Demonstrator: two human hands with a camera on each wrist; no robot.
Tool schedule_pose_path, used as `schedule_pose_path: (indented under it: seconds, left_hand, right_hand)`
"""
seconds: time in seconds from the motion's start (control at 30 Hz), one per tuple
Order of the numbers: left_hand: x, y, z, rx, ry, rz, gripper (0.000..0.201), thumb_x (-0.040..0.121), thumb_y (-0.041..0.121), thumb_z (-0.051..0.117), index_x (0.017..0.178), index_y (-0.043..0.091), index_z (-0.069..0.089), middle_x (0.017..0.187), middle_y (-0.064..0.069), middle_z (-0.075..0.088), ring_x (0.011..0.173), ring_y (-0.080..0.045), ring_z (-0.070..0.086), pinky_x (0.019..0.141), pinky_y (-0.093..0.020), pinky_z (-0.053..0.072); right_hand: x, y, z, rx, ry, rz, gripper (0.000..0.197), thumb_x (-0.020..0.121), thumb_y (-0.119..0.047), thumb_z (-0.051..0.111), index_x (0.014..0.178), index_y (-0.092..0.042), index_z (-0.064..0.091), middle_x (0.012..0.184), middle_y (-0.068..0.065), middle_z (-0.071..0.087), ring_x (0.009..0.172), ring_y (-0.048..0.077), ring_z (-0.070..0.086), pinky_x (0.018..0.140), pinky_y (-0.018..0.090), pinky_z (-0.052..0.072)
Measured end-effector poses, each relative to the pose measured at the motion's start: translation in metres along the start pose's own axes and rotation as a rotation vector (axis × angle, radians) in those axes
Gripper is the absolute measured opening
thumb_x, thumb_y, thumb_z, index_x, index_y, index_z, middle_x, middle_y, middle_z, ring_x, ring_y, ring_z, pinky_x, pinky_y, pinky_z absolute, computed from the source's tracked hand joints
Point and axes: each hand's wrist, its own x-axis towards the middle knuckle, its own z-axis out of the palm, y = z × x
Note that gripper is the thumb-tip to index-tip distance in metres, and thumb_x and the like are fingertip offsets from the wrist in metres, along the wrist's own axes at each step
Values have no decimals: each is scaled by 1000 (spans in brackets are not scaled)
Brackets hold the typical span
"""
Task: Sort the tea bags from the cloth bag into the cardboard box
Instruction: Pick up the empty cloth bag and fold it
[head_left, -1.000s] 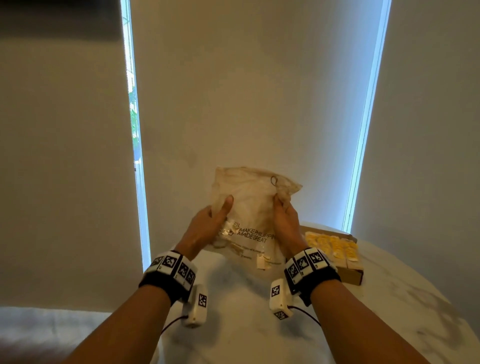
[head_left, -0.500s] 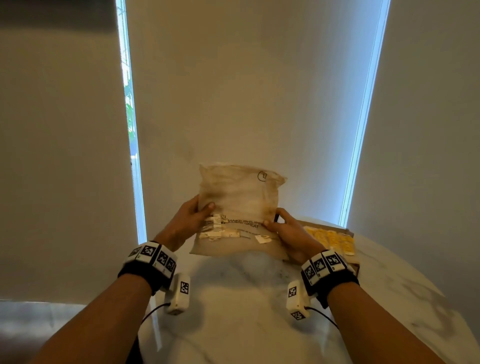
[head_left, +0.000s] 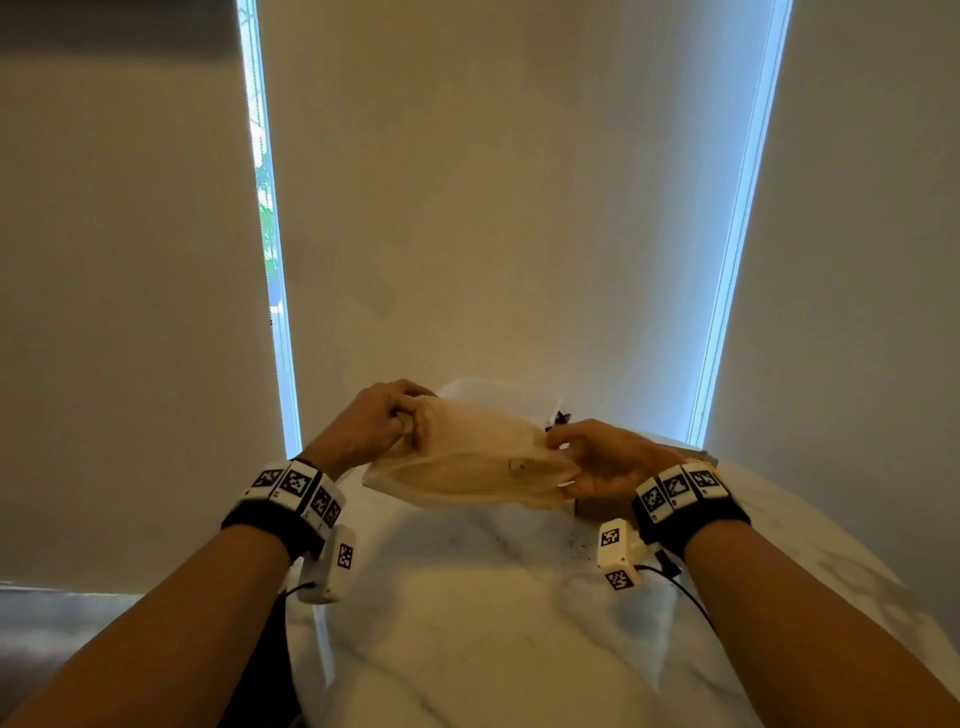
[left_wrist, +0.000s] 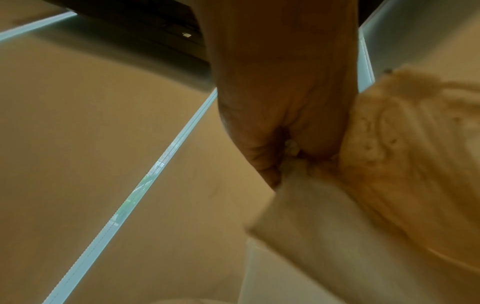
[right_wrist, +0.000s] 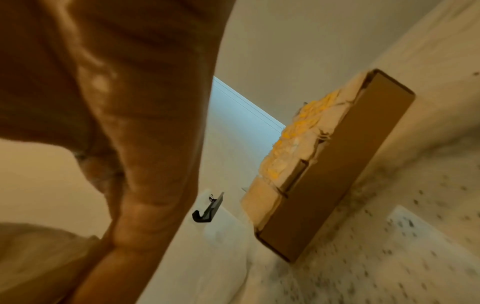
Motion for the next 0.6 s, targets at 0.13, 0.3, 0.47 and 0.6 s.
schedule_pose_path:
  seconds: [0.13, 0.3, 0.47, 0.6]
  left_hand:
    - [-5, 1, -20, -277, -251, -58, 37, 95, -8, 60, 95, 20, 85, 135, 4, 70, 126, -24, 65, 104, -37, 56]
    - [-3, 35, -31, -502, -363, -152, 50, 91, 48, 73, 129, 15, 72, 143, 4, 66, 128, -20, 65, 109, -41, 50]
    - [12, 51, 5, 96, -540, -254, 80, 80, 61, 83, 149, 34, 51, 139, 9, 61, 116, -16, 65, 100, -33, 53]
    - [4, 39, 14, -214, -351, -257, 43, 88, 41, 83, 125, 25, 71, 115, 4, 76, 98, -15, 76, 80, -26, 60]
  right_hand:
    - [12, -2, 4, -553, 281, -91, 26, 98, -6, 63, 121, -6, 76, 117, 5, 74, 98, 20, 68, 83, 32, 61]
    - [29, 0, 14, -857, 418, -186, 32, 102, -38, 56, 130, -24, 64, 114, 0, 69, 104, 30, 69, 102, 52, 58]
    - [30, -21, 43, -796, 366, -349, 36, 106, -34, 59, 139, -23, 52, 123, 3, 63, 108, 23, 67, 88, 35, 61]
    - [18, -31, 34, -370, 485, -533, 47, 94, -33, 77, 136, -25, 59, 122, -3, 71, 115, 22, 68, 96, 45, 61]
